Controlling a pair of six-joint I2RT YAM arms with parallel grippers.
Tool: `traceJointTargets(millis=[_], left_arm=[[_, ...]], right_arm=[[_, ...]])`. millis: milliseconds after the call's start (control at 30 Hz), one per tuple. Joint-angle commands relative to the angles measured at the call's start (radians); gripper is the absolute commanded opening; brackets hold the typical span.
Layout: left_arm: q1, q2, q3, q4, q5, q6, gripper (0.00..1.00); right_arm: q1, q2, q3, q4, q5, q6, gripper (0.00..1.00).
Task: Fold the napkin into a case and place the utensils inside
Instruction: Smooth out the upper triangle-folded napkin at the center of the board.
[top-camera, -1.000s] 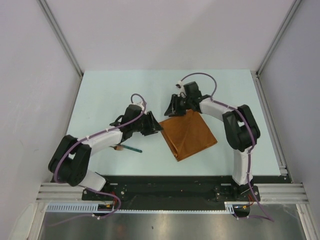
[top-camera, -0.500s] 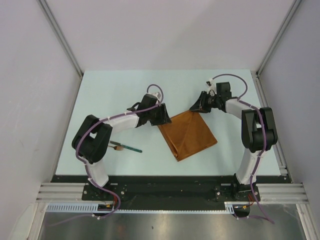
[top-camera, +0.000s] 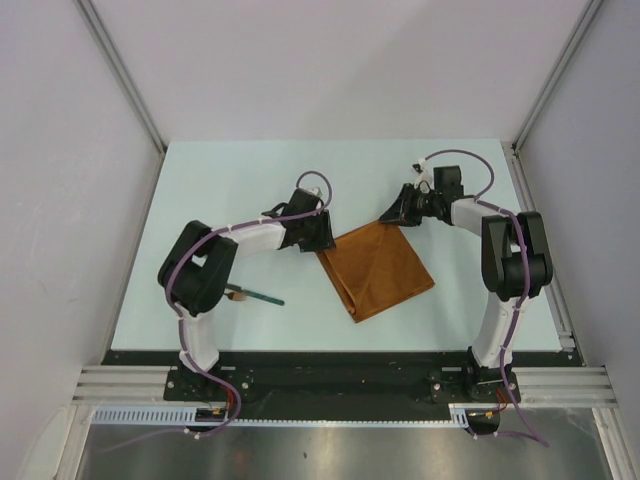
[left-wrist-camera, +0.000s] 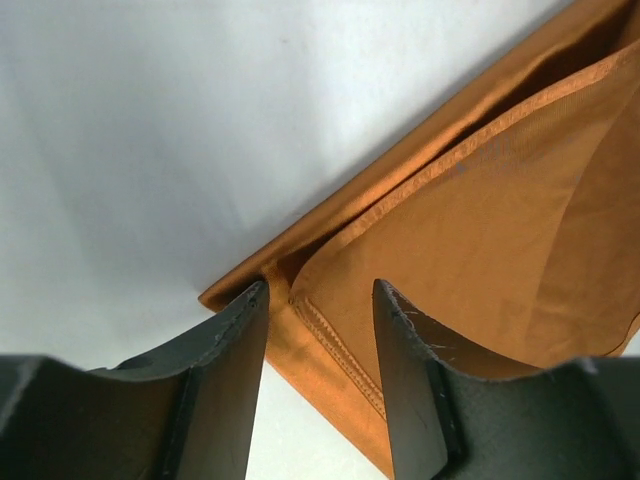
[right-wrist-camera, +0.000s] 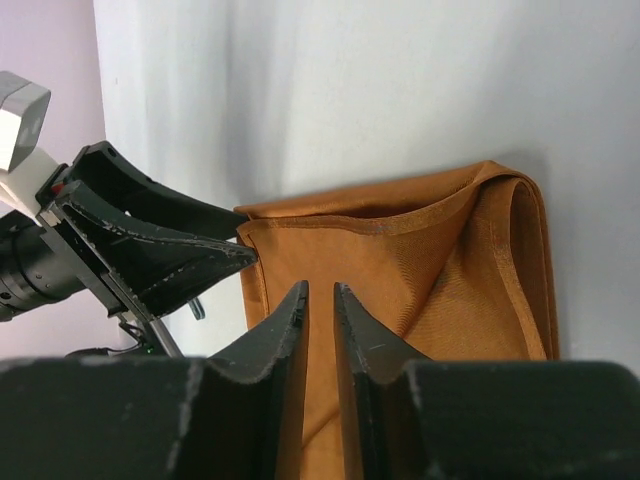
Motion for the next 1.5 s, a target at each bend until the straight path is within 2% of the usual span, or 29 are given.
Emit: traceJointTargets(millis=[0,100,200,233,333,433,833,1200,1333,1467], left_arm=[[0.004,0.028,0.066,-0.004,-0.006,0.015,0.51],[0.006,0.031,0.068,-0.001,-0.009,0.018,0.47],[0.006,0.034,0.082,-0.026,-0.017,0.030,0.34],[0.006,0.033,0.085,-0.035,-0.021,0.033,0.26],[0.010,0.020,0.089,-0.055,-0.048,0.047,0.17],[0.015,0.022,0.101,-0.070,-0.040,0.062,0.12],[0.019,0.039,0.135,-0.098,-0.045,0.104,0.08],[0.024,0.065,0.146,-0.115,-0.048,0.113,0.06],[0.024,0.062,0.141,-0.112,-0.043,0.108,0.06],[0.024,0.056,0.129,-0.104,-0.040,0.104,0.06]], right_arm=[[-0.001,0.004,-0.002,0.046,-0.030,-0.006,0.19],[0.004,0.012,-0.003,0.052,-0.027,-0.006,0.18],[0.000,0.033,0.003,0.052,-0.025,0.004,0.17],[0.000,0.041,0.004,0.052,-0.025,0.007,0.17],[0.000,0.058,0.012,0.095,-0.022,0.011,0.17],[-0.007,0.086,0.032,0.097,-0.024,0.014,0.17],[0.002,0.138,0.060,0.178,-0.042,0.089,0.16],[-0.030,0.225,0.098,0.181,-0.053,0.076,0.16],[-0.020,0.173,0.095,0.120,-0.048,0.059,0.19],[0.010,-0.024,0.044,-0.016,0.033,-0.001,0.26]])
